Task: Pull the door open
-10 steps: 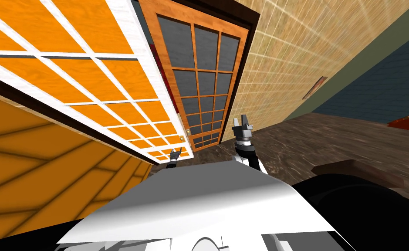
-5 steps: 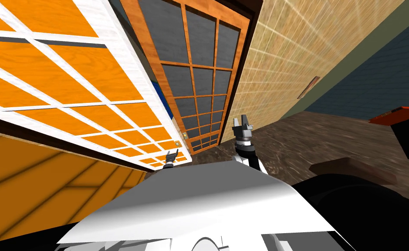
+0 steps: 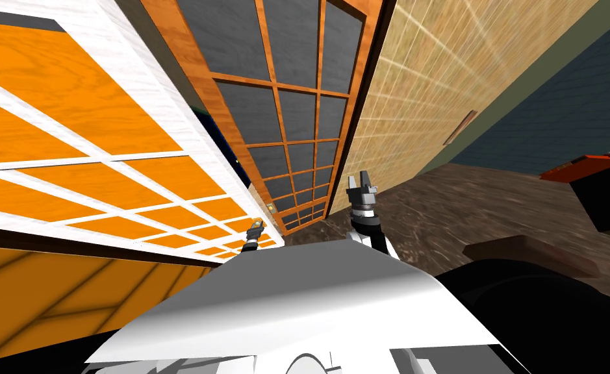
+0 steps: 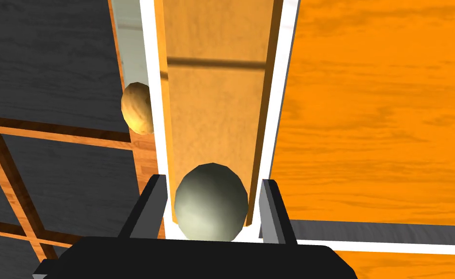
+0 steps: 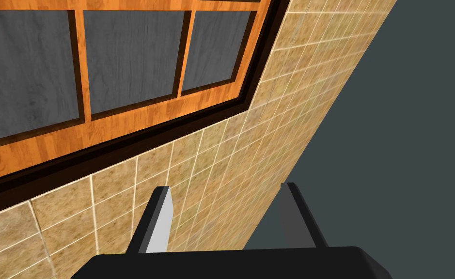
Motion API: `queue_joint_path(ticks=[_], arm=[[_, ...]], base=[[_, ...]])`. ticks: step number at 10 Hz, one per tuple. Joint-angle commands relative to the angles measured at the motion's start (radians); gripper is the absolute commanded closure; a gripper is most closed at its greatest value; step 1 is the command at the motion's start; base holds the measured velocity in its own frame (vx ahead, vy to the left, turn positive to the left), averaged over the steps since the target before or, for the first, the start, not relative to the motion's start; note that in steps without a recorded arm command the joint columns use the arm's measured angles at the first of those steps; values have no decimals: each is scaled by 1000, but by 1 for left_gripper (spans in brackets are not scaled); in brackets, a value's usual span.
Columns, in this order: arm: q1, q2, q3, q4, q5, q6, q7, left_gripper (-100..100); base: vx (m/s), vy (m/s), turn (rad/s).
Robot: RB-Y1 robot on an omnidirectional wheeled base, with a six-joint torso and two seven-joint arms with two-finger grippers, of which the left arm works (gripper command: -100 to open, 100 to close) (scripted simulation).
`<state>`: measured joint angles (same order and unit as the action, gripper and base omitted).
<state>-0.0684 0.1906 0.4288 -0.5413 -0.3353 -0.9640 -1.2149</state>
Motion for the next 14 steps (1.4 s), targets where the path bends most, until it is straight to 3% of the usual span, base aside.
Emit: queue_joint_path(ticks=[1, 5, 14], arm=[[0, 0, 0, -1, 0, 3, 1, 100], [0, 0, 0, -1, 0, 3, 1, 100], [14, 1, -37, 0, 65, 10, 188, 100]], base=[[-36, 3, -24], [-12, 3, -3], [-58, 10, -27]])
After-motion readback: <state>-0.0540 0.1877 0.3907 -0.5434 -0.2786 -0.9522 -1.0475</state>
